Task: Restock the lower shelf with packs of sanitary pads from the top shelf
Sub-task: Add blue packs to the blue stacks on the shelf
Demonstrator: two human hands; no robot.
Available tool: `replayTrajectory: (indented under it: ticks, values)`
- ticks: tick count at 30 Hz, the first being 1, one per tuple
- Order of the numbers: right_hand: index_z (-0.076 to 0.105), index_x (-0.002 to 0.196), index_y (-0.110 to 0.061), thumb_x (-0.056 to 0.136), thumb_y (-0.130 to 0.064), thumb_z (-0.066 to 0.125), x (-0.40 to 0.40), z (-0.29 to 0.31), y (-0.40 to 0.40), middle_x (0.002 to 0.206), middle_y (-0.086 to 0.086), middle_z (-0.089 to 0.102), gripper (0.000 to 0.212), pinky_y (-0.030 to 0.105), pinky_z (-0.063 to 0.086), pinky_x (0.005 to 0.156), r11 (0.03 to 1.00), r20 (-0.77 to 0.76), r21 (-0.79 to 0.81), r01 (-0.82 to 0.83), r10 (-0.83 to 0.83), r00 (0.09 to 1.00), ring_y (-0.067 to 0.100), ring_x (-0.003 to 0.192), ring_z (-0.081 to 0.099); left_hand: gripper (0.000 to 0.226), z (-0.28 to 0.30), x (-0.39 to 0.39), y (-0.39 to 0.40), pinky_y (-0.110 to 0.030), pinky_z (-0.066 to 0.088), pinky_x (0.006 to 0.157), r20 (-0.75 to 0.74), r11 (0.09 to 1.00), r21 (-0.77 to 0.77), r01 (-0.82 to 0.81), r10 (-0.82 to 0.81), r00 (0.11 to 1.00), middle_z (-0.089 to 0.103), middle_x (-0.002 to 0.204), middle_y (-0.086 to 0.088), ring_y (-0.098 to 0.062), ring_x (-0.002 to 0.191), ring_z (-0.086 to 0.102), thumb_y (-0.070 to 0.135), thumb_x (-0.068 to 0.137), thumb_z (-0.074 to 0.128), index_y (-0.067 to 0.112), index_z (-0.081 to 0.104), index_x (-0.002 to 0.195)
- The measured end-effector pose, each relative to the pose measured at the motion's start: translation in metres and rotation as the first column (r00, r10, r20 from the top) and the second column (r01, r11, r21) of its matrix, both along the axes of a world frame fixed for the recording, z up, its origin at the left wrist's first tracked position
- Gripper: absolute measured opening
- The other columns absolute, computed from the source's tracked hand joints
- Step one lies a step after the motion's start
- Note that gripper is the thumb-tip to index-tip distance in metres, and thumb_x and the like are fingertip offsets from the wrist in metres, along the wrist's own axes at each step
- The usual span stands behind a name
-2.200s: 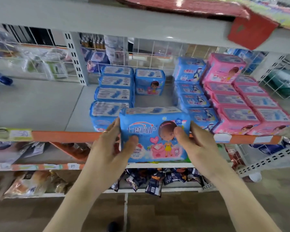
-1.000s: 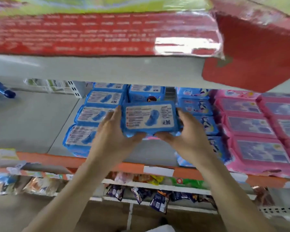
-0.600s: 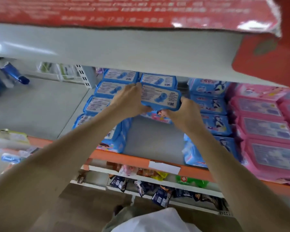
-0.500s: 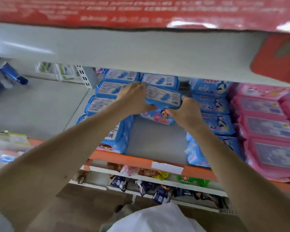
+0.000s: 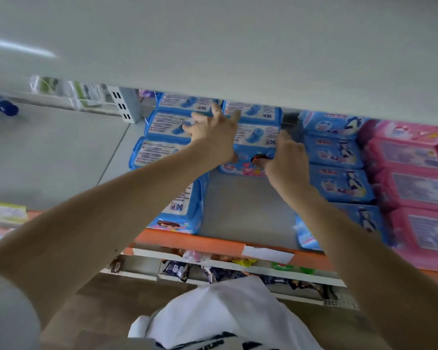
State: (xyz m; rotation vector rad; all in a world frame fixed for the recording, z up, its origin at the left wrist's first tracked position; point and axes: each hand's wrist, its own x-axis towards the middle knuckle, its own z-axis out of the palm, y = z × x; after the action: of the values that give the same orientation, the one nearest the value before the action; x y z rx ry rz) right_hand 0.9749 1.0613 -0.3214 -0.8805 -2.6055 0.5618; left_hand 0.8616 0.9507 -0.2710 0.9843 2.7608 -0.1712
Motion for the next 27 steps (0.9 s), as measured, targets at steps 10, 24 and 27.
replayTrajectory:
  ticks: [10,24,27]
  values:
    - [0.051,0.120,-0.002,0.081,-0.007,0.077,-0.001,-0.001,-0.010,0.110,0.018,0.066,0.047,0.042,0.055,0.076,0.998,0.041,0.016,0.066,-0.066,0.997,0.035,0.102,0.063,0.075,0.001,-0.006,-0.003,-0.061,0.052,0.093,-0.081,0.950,-0.195,0.242,-0.262,0.962,0.054,0.140,-0.017,-0.045,0.121,0.055,0.056,0.092,0.060,0.015,0.033,0.148]
    - [0.033,0.151,-0.009,0.094,-0.025,0.056,0.045,0.024,-0.042,0.165,0.017,0.014,0.064,0.048,0.027,0.115,0.986,-0.042,-0.053,-0.158,0.155,0.987,0.037,0.148,0.021,0.082,-0.008,0.043,-0.062,-0.052,0.033,0.110,-0.219,0.950,0.244,0.196,-0.143,0.965,0.030,0.161,-0.004,-0.034,0.140,0.037,0.071,0.093,0.030,0.023,0.016,0.159]
    - [0.044,0.144,-0.001,0.087,-0.031,0.054,0.053,0.020,-0.054,0.159,0.027,0.025,0.066,0.055,0.029,0.116,0.968,-0.112,-0.058,-0.244,0.236,0.965,0.048,0.143,0.029,0.084,-0.012,0.073,-0.083,-0.050,0.039,0.106,-0.218,0.900,0.413,0.138,-0.050,0.975,0.038,0.156,-0.007,-0.033,0.139,0.041,0.069,0.088,0.027,0.019,0.030,0.156]
